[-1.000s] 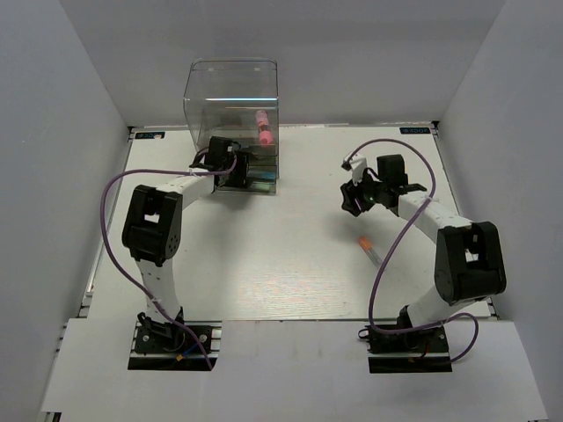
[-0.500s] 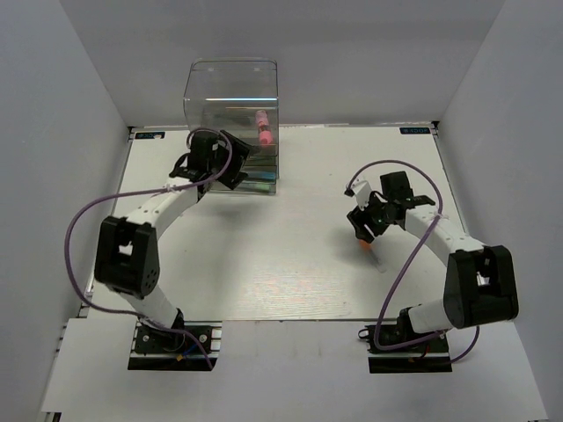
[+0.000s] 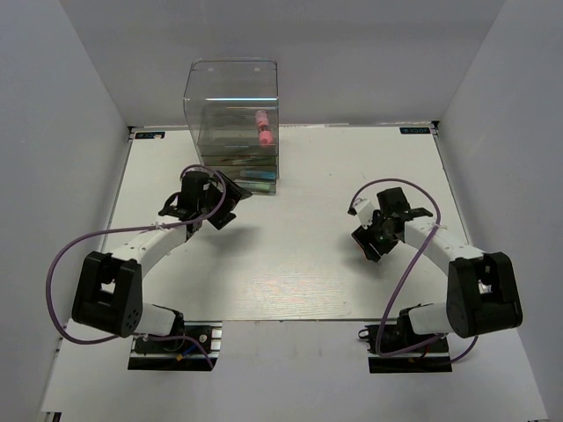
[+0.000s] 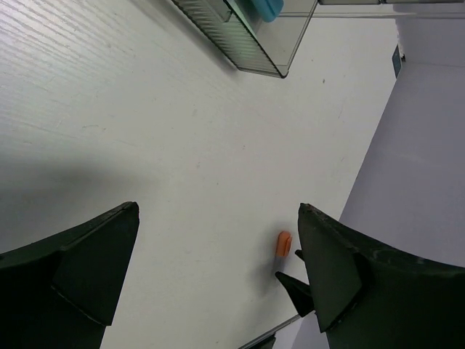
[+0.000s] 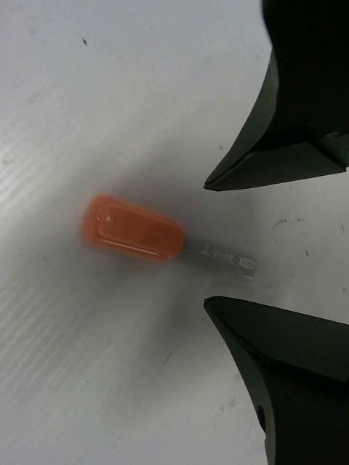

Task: Sort the stationery into containers
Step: Grab a piece of stationery with the right arm

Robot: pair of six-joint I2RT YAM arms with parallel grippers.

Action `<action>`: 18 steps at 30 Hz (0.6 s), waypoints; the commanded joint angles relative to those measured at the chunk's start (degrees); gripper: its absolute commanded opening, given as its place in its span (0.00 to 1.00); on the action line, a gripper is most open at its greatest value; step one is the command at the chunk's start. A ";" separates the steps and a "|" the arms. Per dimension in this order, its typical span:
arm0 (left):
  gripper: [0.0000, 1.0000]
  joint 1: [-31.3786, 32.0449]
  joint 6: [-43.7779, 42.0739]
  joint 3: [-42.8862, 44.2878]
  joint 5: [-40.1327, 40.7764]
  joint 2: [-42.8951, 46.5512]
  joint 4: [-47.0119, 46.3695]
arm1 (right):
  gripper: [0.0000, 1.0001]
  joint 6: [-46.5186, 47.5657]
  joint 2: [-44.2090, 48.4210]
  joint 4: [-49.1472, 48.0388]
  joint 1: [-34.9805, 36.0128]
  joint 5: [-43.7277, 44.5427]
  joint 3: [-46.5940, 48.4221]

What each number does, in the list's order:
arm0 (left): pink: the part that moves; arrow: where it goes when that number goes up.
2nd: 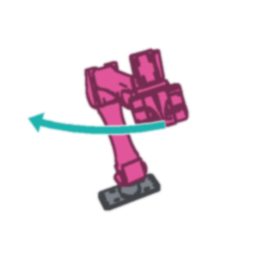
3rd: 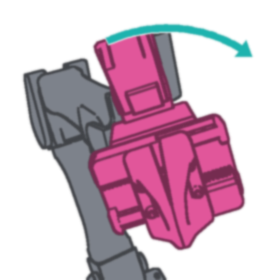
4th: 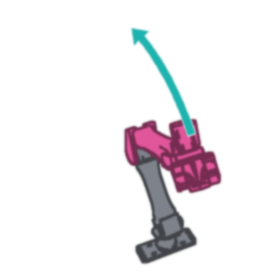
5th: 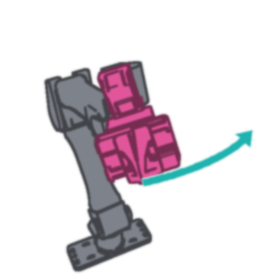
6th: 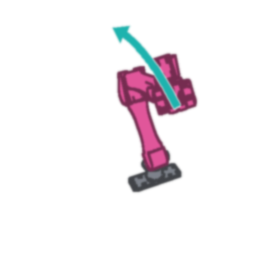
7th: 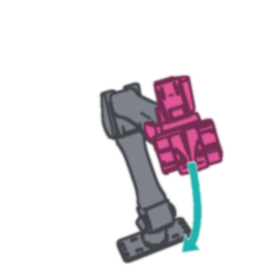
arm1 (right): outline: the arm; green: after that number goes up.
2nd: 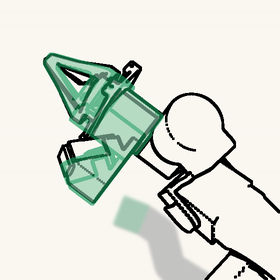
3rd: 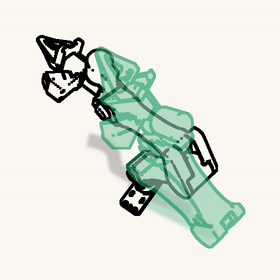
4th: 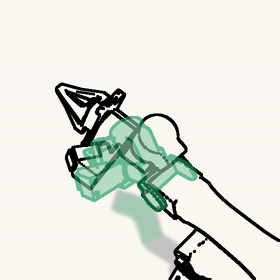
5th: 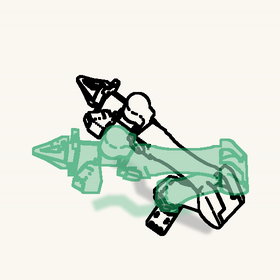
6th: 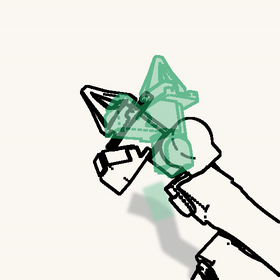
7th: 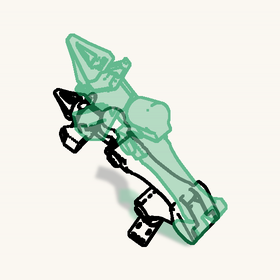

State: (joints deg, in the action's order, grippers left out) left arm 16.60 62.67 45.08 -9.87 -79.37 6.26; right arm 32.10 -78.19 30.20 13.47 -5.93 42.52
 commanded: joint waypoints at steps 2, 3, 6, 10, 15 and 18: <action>1.00 -0.34 -1.50 -0.70 1.25 4.31 -0.02 | 0.64 -1.95 2.34 0.48 1.55 1.89 -3.31; 1.00 -0.34 -1.50 -1.22 1.26 4.84 0.50 | 0.62 -1.95 2.26 0.04 1.73 1.89 -3.67; 1.00 -0.34 -2.03 -1.75 1.78 5.89 1.64 | 0.55 -2.04 1.38 -0.84 1.91 2.16 -5.17; 1.00 -0.34 -2.56 -3.15 3.19 7.22 3.22 | 0.42 -1.78 -0.03 -1.89 2.08 1.81 -5.70; 1.00 -0.34 -2.56 -6.13 3.72 9.68 3.85 | 0.12 2.95 -1.87 -0.84 2.26 -3.98 -1.94; 1.00 -0.34 -1.95 -8.24 3.72 10.91 2.62 | 0.07 8.76 -2.40 -1.80 2.87 -6.80 2.36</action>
State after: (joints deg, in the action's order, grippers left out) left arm 16.60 60.97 38.59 -7.07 -70.81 9.04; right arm 34.65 -79.46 29.93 15.57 -8.03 40.12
